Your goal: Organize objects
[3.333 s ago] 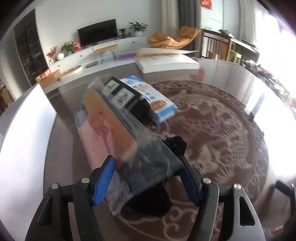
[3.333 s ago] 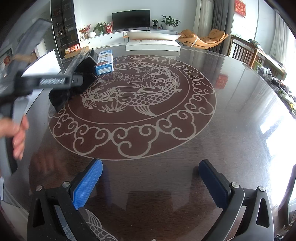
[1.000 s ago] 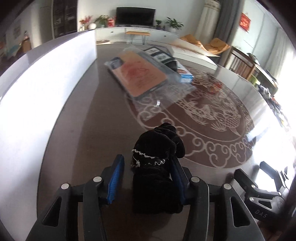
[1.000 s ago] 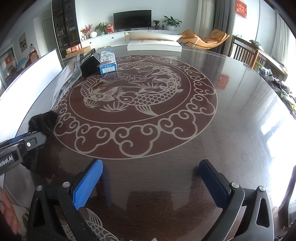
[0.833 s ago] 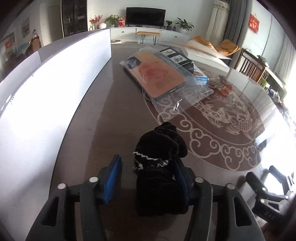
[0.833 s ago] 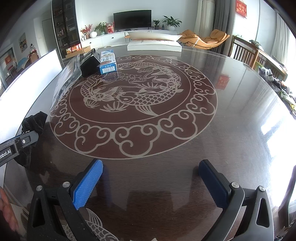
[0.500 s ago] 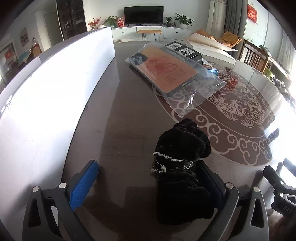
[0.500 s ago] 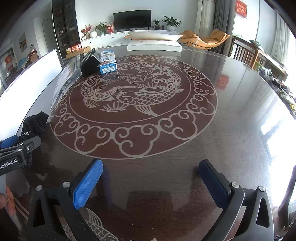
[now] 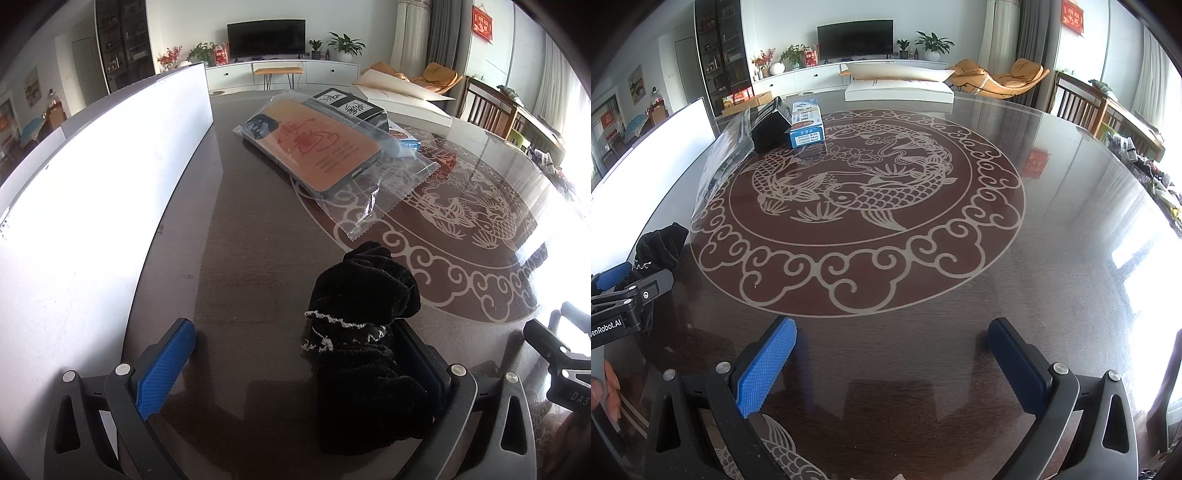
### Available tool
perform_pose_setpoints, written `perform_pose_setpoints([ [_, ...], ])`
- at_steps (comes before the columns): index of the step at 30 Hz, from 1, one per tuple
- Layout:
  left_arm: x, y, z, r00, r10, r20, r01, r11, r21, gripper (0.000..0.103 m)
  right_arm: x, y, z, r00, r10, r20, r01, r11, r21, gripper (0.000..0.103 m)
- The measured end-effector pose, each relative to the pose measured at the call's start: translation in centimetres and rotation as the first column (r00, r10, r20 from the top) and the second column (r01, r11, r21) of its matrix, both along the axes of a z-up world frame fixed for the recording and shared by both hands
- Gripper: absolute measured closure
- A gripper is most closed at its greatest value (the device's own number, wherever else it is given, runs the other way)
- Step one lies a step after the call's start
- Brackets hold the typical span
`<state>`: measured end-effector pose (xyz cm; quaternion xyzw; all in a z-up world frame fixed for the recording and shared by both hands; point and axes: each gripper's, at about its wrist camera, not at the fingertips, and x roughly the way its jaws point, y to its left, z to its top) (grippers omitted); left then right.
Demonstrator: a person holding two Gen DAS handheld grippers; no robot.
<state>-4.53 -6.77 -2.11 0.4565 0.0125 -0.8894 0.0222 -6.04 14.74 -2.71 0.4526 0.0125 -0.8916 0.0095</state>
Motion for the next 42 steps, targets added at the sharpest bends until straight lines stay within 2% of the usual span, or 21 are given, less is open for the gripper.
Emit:
perform_pose_setpoints([
  [14, -0.1, -0.1, 0.0, 1.000, -0.007, 0.001, 0.007, 1.000, -0.004, 0.000, 0.1, 0.1, 0.0, 1.000, -0.001, -0.004, 0.001, 1.000, 0.001, 0.000],
  [17, -0.1, -0.1, 0.0, 1.000, -0.007, 0.000, 0.007, 1.000, -0.004, 0.000, -0.4, -0.1, 0.3, 0.998, 0.062, 0.015, -0.062, 0.998, -0.031, 0.000],
  [19, -0.1, -0.1, 0.0, 1.000, -0.007, 0.000, 0.007, 1.000, -0.004, 0.000, -1.3, -0.4, 0.7, 0.992, 0.125, 0.014, -0.123, 0.986, -0.109, 0.000],
  [21, -0.1, -0.1, 0.0, 1.000, -0.007, 0.001, 0.007, 1.000, -0.004, 0.000, -2.9, -1.5, 1.6, 0.986, 0.168, -0.002, -0.166, 0.976, -0.142, 0.000],
  [25, -0.1, -0.1, 0.0, 1.000, -0.008, 0.001, 0.008, 1.000, -0.004, 0.000, -7.9, -6.8, 4.2, 0.939, 0.341, -0.055, -0.344, 0.934, -0.094, 0.000],
  [29, -0.2, -0.1, 0.0, 1.000, -0.008, 0.001, 0.008, 1.000, -0.003, 0.000, -14.2, -13.0, 3.6, 0.895, 0.445, 0.045, -0.443, 0.895, -0.046, 0.000],
  [32, -0.2, -0.1, 0.0, 1.000, -0.008, 0.001, 0.008, 1.000, -0.003, 0.000, -17.5, -16.2, 2.2, 0.886, 0.449, 0.117, -0.450, 0.893, -0.027, 0.000],
  [36, -0.2, -0.1, 0.0, 1.000, -0.008, 0.001, 0.008, 1.000, -0.003, 0.000, -19.0, -19.5, 0.0, 0.852, 0.484, 0.199, -0.491, 0.871, -0.014, 0.001],
  [37, -0.2, -0.1, 0.0, 1.000, -0.008, 0.001, 0.008, 1.000, -0.003, 0.000, -18.6, -19.9, 0.0, 0.849, 0.494, 0.184, -0.504, 0.864, 0.004, 0.008],
  [38, -0.2, -0.1, 0.0, 1.000, -0.008, 0.001, 0.008, 1.000, -0.003, 0.000, -18.0, -19.9, 0.4, 0.846, 0.511, 0.149, -0.516, 0.856, -0.005, 0.023],
  [39, -0.2, -0.1, 0.0, 1.000, -0.008, 0.001, 0.008, 1.000, -0.003, 0.000, -17.6, -19.8, 0.6, 0.846, 0.515, 0.138, -0.519, 0.855, -0.009, 0.029],
  [42, -0.2, -0.1, 0.0, 1.000, -0.008, 0.001, 0.008, 1.000, -0.003, 0.000, -16.3, -18.5, 1.0, 0.841, 0.524, 0.131, -0.520, 0.851, -0.066, 0.030],
])
